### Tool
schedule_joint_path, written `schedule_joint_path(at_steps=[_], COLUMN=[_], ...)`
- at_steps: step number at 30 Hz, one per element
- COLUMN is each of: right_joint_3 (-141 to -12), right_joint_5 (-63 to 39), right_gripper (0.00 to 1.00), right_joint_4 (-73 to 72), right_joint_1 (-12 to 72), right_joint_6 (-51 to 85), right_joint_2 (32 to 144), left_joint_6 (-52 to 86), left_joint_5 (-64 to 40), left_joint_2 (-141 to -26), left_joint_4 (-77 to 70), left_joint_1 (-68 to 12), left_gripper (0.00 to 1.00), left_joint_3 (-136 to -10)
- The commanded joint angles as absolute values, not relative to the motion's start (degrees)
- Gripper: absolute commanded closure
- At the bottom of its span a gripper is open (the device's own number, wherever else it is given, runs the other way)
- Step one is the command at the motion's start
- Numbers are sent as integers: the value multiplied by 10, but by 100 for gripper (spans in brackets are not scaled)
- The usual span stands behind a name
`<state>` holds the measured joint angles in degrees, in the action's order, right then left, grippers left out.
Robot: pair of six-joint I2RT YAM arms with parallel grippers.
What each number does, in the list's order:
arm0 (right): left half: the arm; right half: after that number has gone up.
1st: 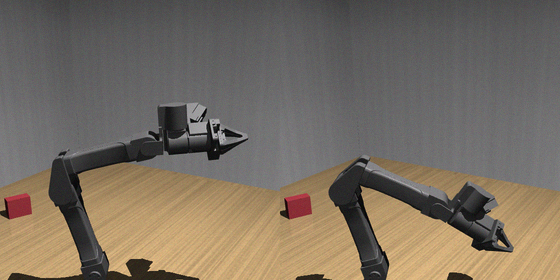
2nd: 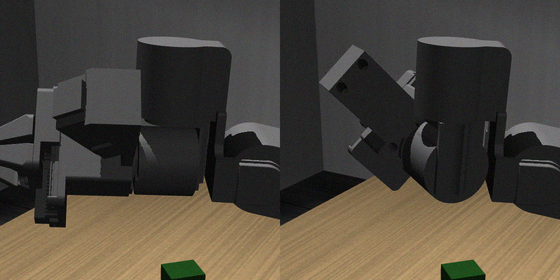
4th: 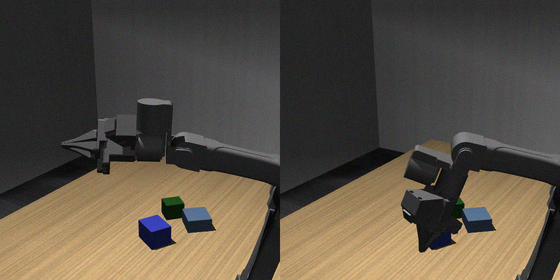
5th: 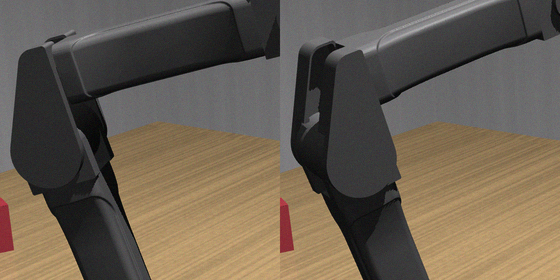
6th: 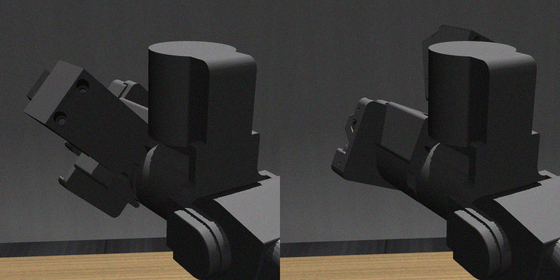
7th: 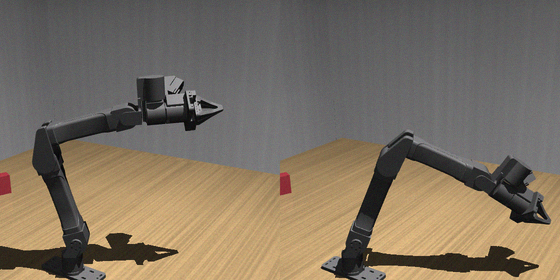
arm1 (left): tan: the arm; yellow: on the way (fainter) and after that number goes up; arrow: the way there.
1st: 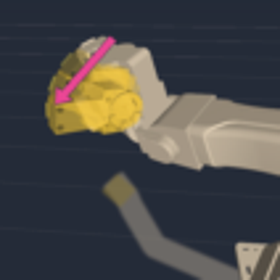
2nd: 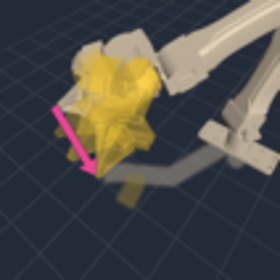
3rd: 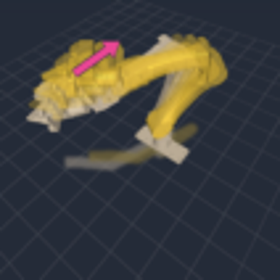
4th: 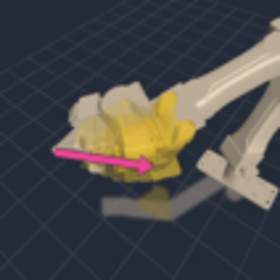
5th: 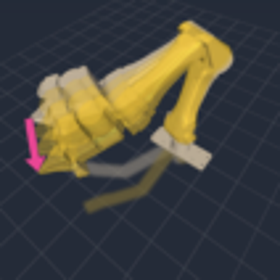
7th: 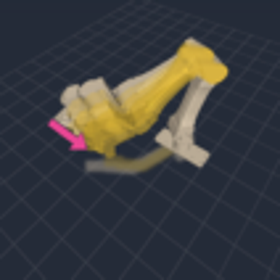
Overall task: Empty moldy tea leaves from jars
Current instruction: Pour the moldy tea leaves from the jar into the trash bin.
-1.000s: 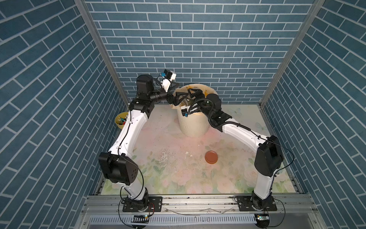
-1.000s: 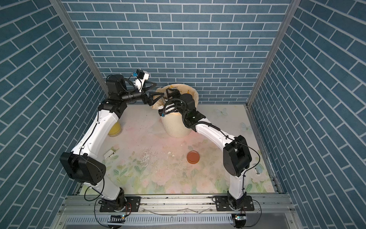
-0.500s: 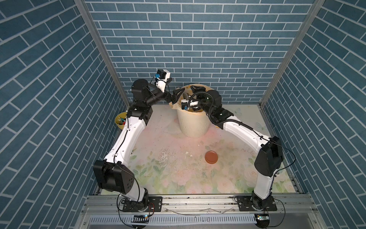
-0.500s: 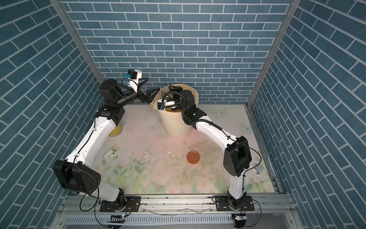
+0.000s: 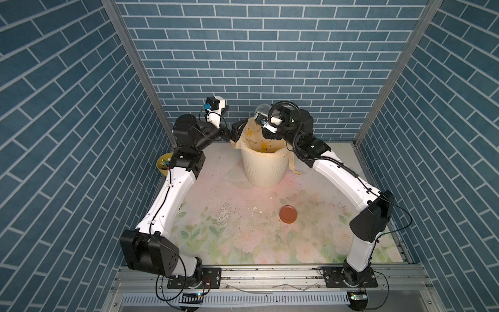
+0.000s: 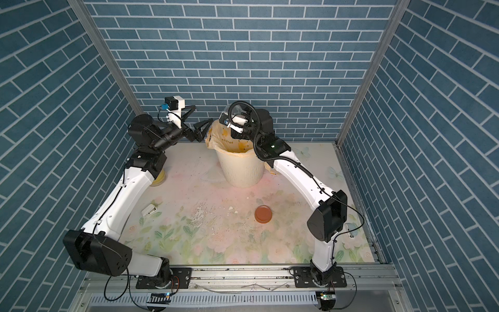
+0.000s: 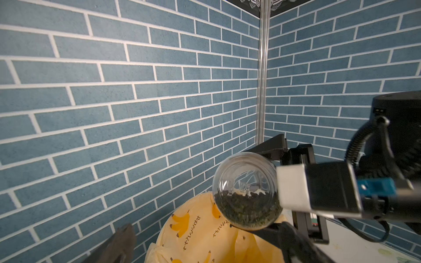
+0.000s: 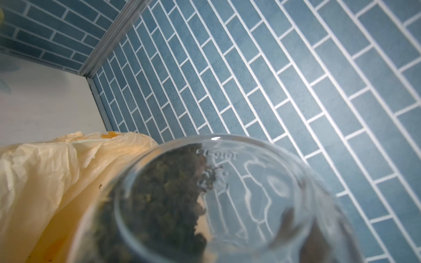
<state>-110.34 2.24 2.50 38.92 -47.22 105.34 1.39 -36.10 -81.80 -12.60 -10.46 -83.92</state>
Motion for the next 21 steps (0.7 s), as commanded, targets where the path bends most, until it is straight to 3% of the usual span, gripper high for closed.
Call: schedule_joint_path(at_steps=[1, 8, 21], right_joint_3=[-1110, -1070, -1088], right_joint_5=[-9, -69, -112], right_gripper=[100, 100, 100], right_joint_4=[0, -53, -114], right_joint_1=[369, 335, 335], right_joint_6=[-299, -135, -3], right_joint_2=[1014, 1024, 1098], left_joint_6=[27, 36, 35], left_joint_5=[-355, -347, -341], left_joint_2=[-793, -746, -710], left_joint_4=[-150, -160, -157], left_joint_1=[-102, -102, -102], left_gripper=[1, 1, 1], left_joint_3=[-816, -753, -704])
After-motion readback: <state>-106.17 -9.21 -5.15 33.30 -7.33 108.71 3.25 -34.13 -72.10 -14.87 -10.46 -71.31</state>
